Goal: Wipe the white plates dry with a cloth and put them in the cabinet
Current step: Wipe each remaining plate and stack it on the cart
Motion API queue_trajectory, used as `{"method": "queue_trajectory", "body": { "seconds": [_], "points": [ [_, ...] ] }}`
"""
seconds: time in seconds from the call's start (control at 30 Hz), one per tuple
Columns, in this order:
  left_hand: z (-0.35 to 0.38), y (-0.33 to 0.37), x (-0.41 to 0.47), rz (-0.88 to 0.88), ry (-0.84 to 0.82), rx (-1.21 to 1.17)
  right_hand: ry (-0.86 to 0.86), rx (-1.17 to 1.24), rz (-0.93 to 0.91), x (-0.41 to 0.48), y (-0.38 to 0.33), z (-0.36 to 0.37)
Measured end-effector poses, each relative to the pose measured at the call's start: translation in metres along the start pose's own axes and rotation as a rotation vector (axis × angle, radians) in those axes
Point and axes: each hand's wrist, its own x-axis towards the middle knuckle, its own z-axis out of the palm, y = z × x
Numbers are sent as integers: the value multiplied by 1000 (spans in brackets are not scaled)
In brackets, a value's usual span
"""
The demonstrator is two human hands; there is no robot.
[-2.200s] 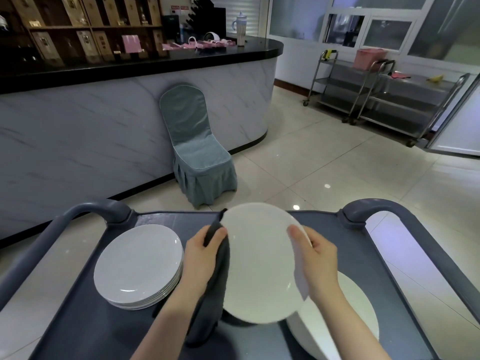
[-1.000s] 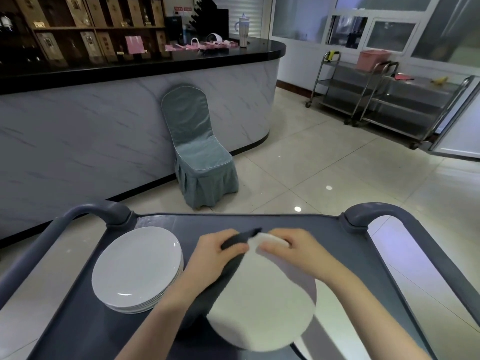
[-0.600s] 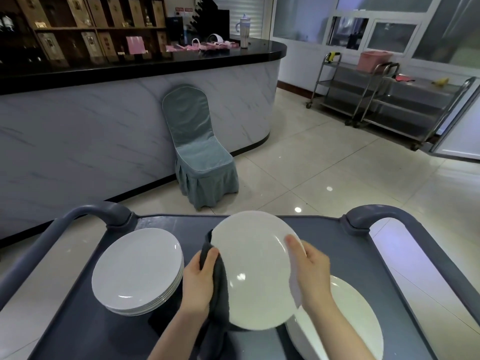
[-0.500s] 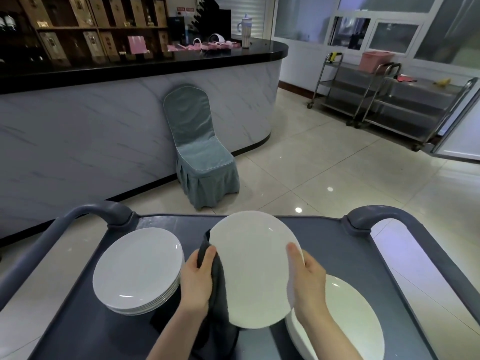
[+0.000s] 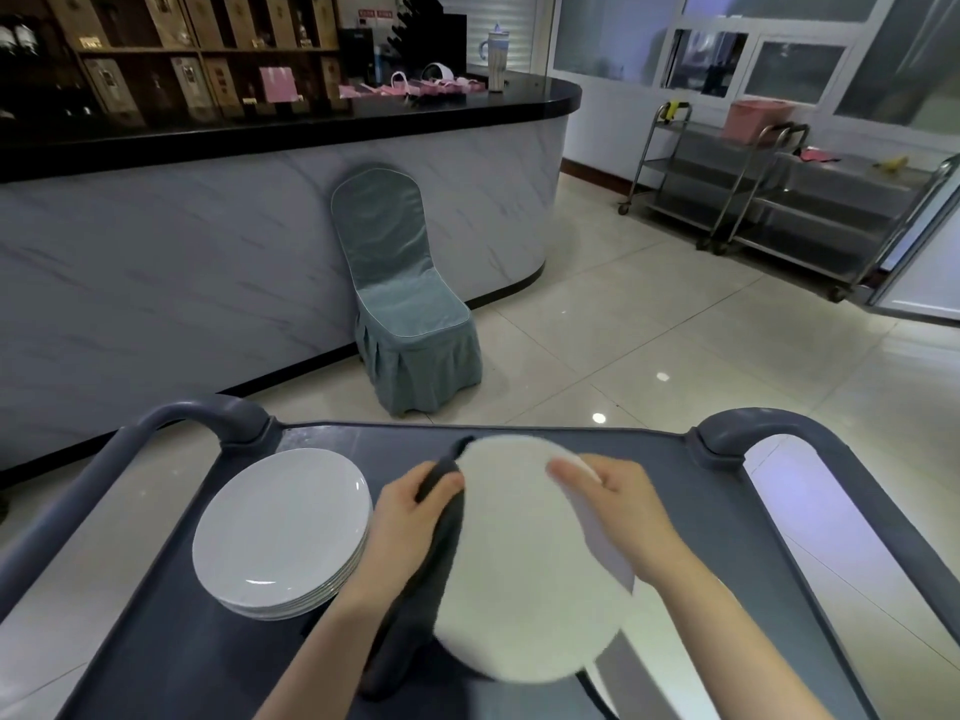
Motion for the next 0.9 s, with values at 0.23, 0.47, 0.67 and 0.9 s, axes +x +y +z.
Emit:
{"method": "queue_trajectory", "body": {
  "seconds": [0.23, 0.47, 0.67, 0.9],
  "points": [
    [-4, -4, -3, -142, 186, -143, 114, 202, 143, -6, 11, 6],
    [-6, 15, 14, 194, -257, 214, -341, -331, 4, 14, -10, -2],
    [11, -15, -11, -257, 149, -277, 176, 366, 234, 2, 8, 13],
    [30, -15, -16, -483, 341, -566, 457, 605, 398, -31, 30, 57]
  ]
}}
